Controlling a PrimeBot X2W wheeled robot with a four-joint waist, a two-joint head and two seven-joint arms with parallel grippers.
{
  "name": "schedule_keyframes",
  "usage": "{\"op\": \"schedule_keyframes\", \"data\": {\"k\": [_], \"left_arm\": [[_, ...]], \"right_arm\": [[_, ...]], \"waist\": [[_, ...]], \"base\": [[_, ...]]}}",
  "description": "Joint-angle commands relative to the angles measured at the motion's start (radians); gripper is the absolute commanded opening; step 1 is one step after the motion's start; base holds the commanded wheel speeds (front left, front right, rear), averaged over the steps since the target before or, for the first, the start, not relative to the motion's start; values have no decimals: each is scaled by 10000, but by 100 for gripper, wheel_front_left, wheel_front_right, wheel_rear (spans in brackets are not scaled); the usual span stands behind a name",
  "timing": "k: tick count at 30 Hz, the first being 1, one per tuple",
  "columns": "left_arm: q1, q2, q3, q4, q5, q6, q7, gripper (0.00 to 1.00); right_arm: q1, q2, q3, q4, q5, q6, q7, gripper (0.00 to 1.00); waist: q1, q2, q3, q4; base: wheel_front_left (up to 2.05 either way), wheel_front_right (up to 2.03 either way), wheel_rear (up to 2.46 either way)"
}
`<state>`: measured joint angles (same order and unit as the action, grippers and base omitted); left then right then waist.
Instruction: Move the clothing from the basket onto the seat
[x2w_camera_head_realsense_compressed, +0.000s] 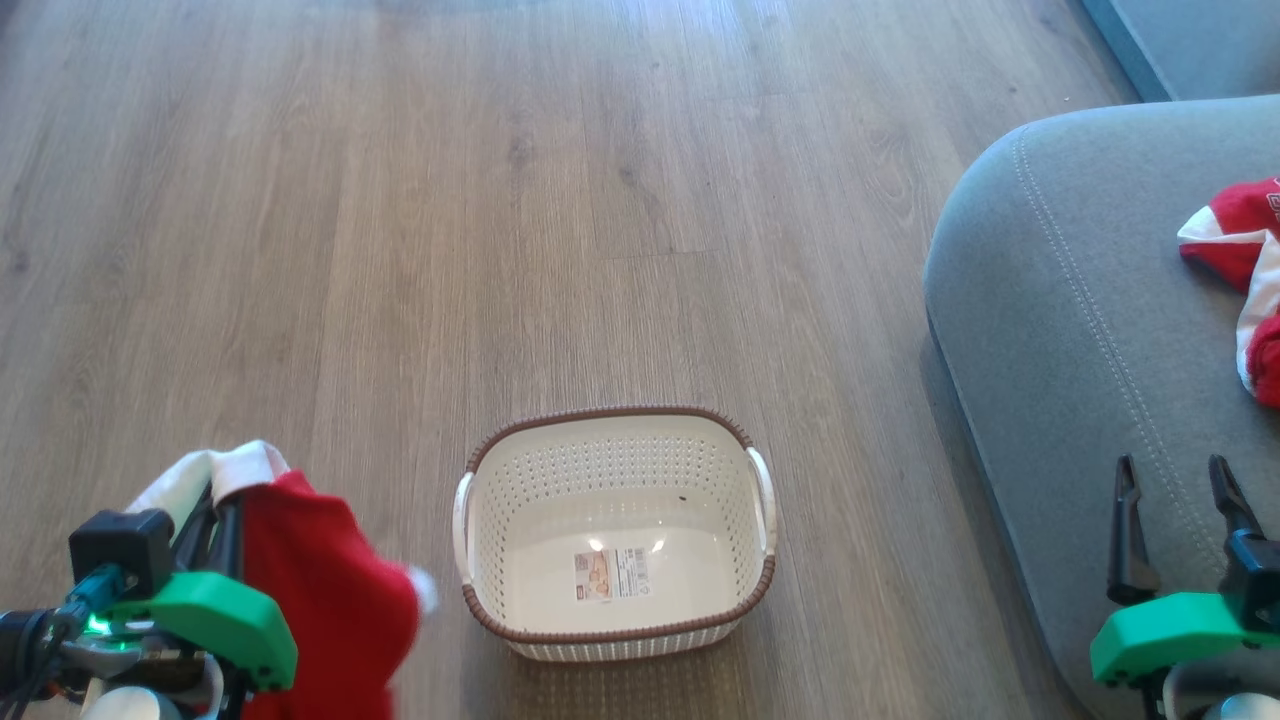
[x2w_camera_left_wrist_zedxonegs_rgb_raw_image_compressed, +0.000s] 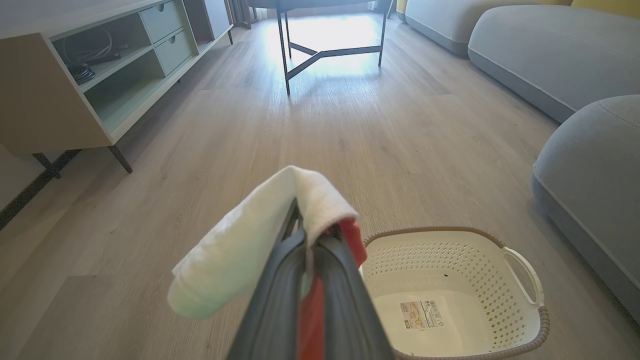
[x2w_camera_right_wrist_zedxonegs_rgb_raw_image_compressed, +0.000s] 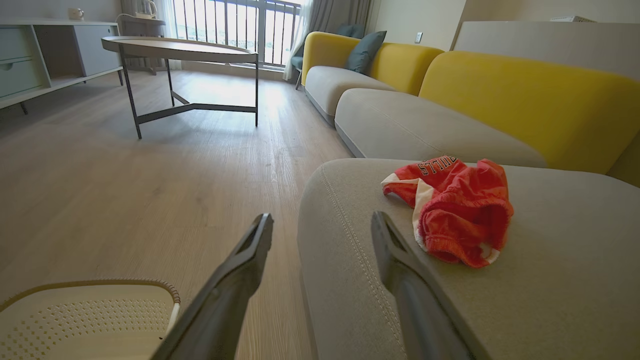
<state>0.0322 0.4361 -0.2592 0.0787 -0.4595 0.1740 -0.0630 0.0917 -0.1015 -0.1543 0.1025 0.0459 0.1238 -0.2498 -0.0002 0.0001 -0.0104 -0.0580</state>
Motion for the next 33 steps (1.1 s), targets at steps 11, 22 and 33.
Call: {"op": "schedule_keyframes", "data": {"k": [11, 22, 33], "left_arm": [[-395, 423, 609, -707, -186, 173, -66, 0], [-753, 290, 182, -1458, -84, 118, 137, 0], [-2694, -419, -1575, -2213, 574, -731, 727, 0]], "right_arm": [[-300, -612, 497, -189, 235, 69, -120, 100], [-1308, -1653, 2823, -356, 743, 69, -120, 100], [-4406, -2253, 7668, -231, 1685, 69, 118, 100]], "waist": [[2, -1, 92, -7], [2, -1, 281, -81], [2, -1, 554, 89]], "base": [[0, 0, 0], [0, 0, 0], [0, 0, 0]]}}
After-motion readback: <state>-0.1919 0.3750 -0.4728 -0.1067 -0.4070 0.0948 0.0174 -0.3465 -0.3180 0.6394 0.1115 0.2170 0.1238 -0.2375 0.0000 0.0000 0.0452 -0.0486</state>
